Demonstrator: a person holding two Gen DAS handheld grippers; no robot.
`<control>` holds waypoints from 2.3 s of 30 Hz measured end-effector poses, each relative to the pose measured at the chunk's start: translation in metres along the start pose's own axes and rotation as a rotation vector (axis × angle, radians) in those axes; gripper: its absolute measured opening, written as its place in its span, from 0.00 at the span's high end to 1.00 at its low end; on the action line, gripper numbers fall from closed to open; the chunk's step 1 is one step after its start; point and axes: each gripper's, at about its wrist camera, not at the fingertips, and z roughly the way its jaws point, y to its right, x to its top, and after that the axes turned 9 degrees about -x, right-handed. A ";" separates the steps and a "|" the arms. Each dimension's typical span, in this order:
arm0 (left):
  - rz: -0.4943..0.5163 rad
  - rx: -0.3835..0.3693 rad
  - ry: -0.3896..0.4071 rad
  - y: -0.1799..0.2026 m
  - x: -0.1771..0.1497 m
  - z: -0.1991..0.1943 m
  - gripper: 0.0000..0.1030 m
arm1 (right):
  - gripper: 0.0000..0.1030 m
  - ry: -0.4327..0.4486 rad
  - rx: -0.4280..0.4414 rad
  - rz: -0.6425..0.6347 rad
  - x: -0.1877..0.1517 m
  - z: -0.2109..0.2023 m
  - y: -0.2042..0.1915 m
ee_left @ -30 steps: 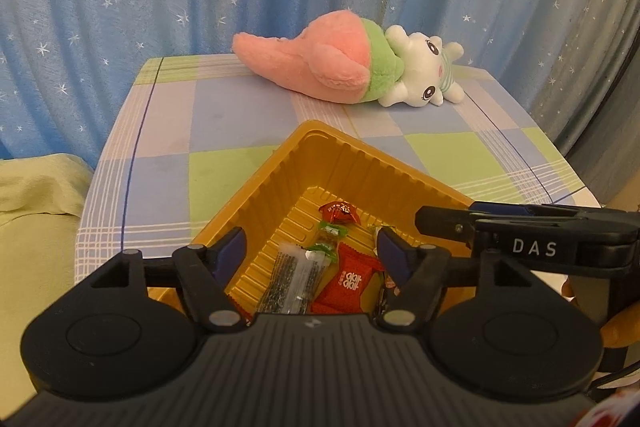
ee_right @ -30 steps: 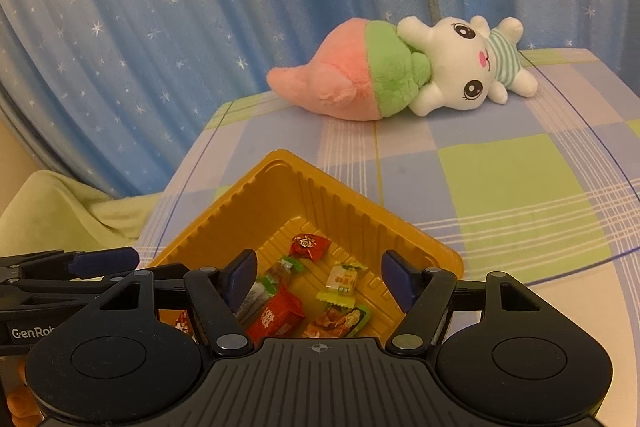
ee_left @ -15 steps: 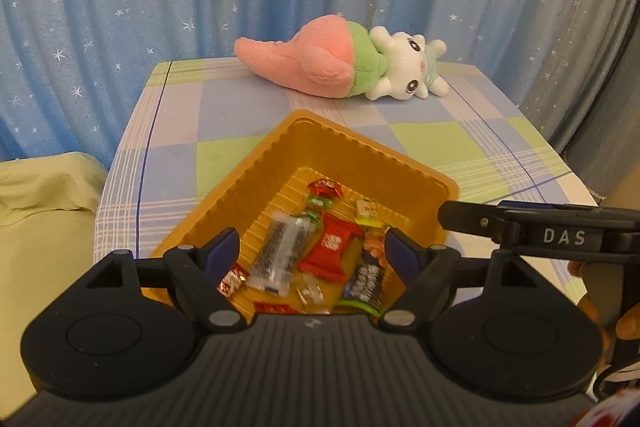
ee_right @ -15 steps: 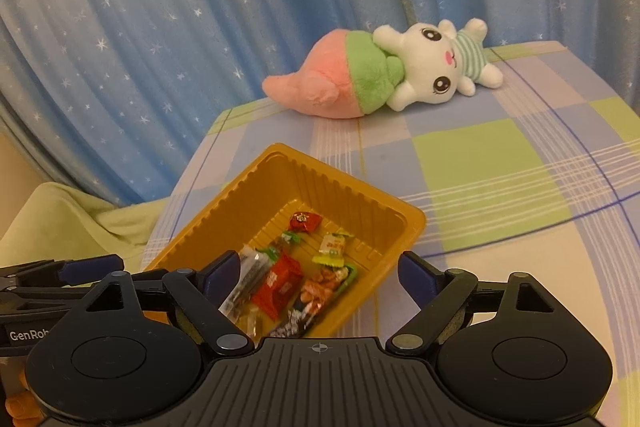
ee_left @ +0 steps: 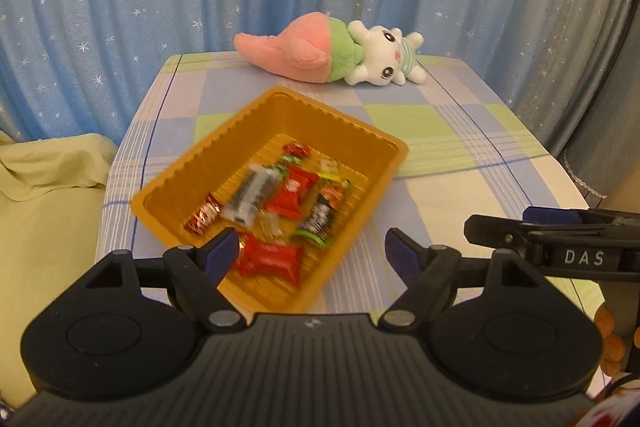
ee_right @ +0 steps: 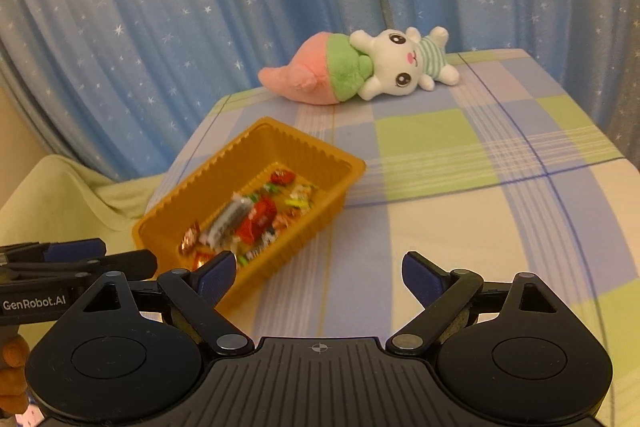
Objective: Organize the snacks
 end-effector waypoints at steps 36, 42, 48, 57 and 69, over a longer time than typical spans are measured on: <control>0.028 0.017 -0.099 0.136 -0.137 -0.061 0.23 | 0.13 -0.091 -0.055 -0.002 -0.141 -0.136 0.090; 0.037 0.014 -0.103 0.146 -0.139 -0.062 0.23 | 0.13 -0.103 -0.070 0.011 -0.146 -0.136 0.099; 0.044 0.012 -0.102 0.152 -0.140 -0.061 0.23 | 0.13 -0.106 -0.078 0.020 -0.148 -0.137 0.105; 0.051 0.011 -0.099 0.157 -0.141 -0.061 0.23 | 0.13 -0.106 -0.082 0.025 -0.149 -0.139 0.108; 0.050 0.012 -0.098 0.155 -0.141 -0.063 0.23 | 0.13 -0.106 -0.081 0.025 -0.149 -0.139 0.107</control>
